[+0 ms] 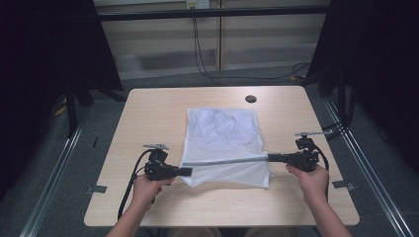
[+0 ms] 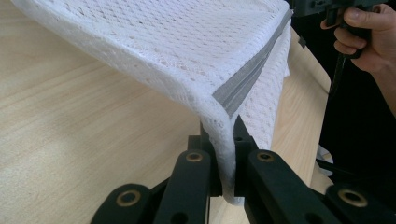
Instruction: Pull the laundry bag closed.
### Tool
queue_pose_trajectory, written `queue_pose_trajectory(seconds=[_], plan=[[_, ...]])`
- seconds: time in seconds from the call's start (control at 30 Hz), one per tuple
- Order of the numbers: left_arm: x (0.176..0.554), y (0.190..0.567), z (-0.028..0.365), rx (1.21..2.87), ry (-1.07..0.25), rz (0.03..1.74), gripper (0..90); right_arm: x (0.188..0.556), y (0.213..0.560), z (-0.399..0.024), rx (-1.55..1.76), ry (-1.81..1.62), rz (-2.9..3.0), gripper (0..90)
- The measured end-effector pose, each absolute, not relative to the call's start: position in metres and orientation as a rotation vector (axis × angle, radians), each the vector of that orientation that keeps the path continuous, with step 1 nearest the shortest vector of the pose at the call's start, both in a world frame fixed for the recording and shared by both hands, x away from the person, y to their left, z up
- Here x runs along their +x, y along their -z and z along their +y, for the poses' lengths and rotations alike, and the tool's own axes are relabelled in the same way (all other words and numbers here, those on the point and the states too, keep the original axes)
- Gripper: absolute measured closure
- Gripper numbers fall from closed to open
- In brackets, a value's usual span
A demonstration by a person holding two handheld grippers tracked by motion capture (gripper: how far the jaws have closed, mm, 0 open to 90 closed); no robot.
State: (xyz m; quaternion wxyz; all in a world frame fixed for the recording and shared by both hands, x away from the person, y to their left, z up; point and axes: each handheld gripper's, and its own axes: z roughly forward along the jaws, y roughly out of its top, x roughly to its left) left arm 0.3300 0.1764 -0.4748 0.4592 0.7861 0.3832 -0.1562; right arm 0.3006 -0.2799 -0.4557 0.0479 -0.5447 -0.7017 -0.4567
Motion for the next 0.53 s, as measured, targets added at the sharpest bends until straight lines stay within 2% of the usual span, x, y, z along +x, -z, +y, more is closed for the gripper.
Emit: queue_pose_trajectory(seconds=[0.13,0.2,0.23,0.27,0.3,0.37,0.43,0.53], plan=[[0.330,0.474,0.178,1.953,0.352,0.909,87.3,0.301,0.455,-0.279,-1.644,1.402,-2.149,87.3],[0.331,0.473,0.179,1.947,0.343,0.932,63.7,0.300,0.455,-0.278,-1.631,1.398,-2.185,86.6],[0.332,0.473,0.180,1.954,0.328,0.941,48.4,0.301,0.455,-0.278,-1.627,1.400,-2.181,84.9],[0.331,0.471,0.180,1.967,0.278,0.952,40.4,0.300,0.455,-0.278,-1.641,1.403,-2.188,79.3],[0.330,0.470,0.181,1.983,0.238,0.936,31.6,0.300,0.453,-0.278,-1.667,1.412,-2.200,69.0],[0.328,0.465,0.182,2.004,0.153,0.914,22.4,0.301,0.452,-0.278,-1.677,1.432,-2.203,50.6],[0.328,0.462,0.184,2.018,0.085,0.899,16.5,0.301,0.451,-0.278,-1.689,1.443,-2.233,40.5],[0.329,0.463,0.186,2.019,0.048,0.922,13.9,0.301,0.451,-0.279,-1.730,1.459,-2.263,29.6]])
